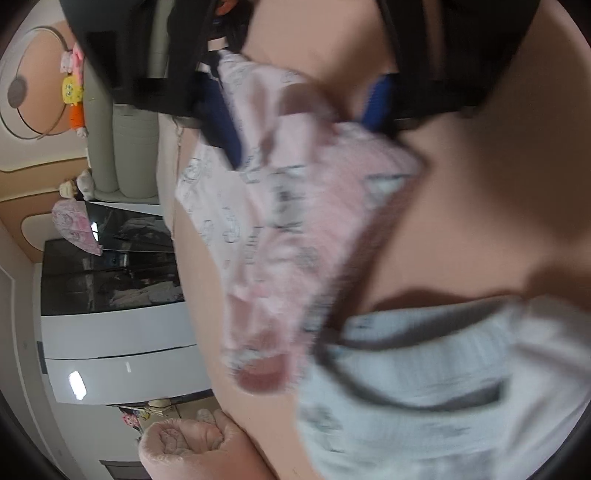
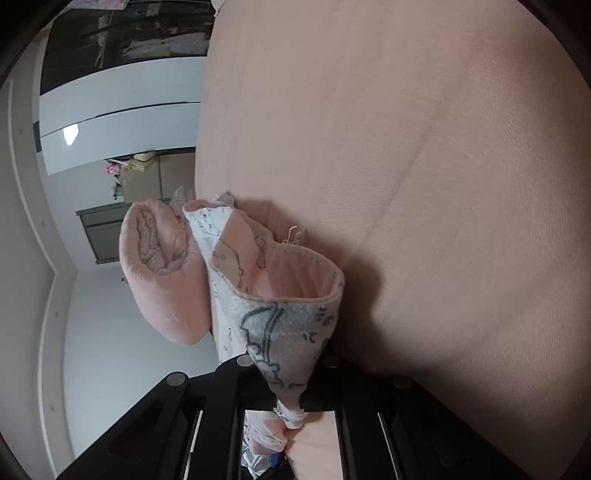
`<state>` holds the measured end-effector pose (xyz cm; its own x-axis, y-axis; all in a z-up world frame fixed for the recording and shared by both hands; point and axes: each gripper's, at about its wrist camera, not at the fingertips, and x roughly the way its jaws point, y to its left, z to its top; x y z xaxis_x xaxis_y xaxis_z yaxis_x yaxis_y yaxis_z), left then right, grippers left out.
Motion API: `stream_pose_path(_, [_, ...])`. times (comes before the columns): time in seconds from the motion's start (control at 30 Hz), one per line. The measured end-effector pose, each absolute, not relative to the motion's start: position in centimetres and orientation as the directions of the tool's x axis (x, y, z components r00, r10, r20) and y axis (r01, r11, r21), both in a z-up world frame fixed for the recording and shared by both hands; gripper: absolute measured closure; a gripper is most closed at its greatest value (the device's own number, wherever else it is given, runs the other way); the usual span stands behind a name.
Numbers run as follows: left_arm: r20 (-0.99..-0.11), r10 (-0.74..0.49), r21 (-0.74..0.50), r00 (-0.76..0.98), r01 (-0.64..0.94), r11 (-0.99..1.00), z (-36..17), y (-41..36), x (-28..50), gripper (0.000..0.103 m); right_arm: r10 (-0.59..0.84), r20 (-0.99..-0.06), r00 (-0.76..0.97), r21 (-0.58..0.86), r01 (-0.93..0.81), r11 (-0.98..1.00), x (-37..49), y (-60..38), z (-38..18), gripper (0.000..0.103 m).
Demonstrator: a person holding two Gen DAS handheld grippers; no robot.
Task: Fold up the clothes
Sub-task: 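Grasp the waistband with the left tool while the right tool grasps the leg cuff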
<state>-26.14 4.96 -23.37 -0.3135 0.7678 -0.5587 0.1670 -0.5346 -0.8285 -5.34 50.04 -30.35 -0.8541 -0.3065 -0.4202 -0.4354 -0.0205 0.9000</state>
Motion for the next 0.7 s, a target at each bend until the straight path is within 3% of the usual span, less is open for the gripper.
stream_pose_path(0.03, [-0.539, 0.785, -0.842, -0.303, 0.189, -0.505, -24.1, 4.4, -26.2, 0.090, -0.308, -0.423, -0.852, 0.899, -0.436, -0.028, -5.3, 50.0, -30.3, 0.102])
stream_pose_path(0.07, [-0.519, 0.802, -0.854, -0.294, 0.210, -0.476, -24.8, 3.8, -26.3, 0.093, -0.310, -0.425, -0.850, 0.899, -0.437, -0.035, -5.3, 50.0, -30.3, 0.102])
stream_pose_path(0.13, [-0.480, 0.833, -0.872, -0.277, 0.253, -0.419, -26.2, 2.6, -26.4, 0.094, -0.312, -0.432, -0.846, 0.899, -0.433, -0.070, -5.5, 49.8, -30.0, 0.103])
stream_pose_path(0.23, [-0.536, 0.800, -0.841, -0.271, 0.251, -0.479, -25.6, 3.2, -26.5, 0.094, -0.292, -0.460, -0.839, 0.888, -0.443, -0.126, -5.8, 49.3, -29.5, 0.103])
stream_pose_path(0.47, [-0.554, 0.786, -0.832, -0.275, 0.216, -0.511, -25.0, 3.5, -26.3, 0.094, -0.265, -0.520, -0.812, 0.853, -0.476, -0.214, -5.8, 49.0, -28.6, 0.103])
stream_pose_path(0.7, [-0.572, 0.781, -0.816, -0.251, 0.269, -0.512, -24.9, 4.2, -26.8, 0.094, -0.107, -0.733, -0.672, 0.592, -0.551, -0.588, -7.9, 46.3, -24.4, 0.102])
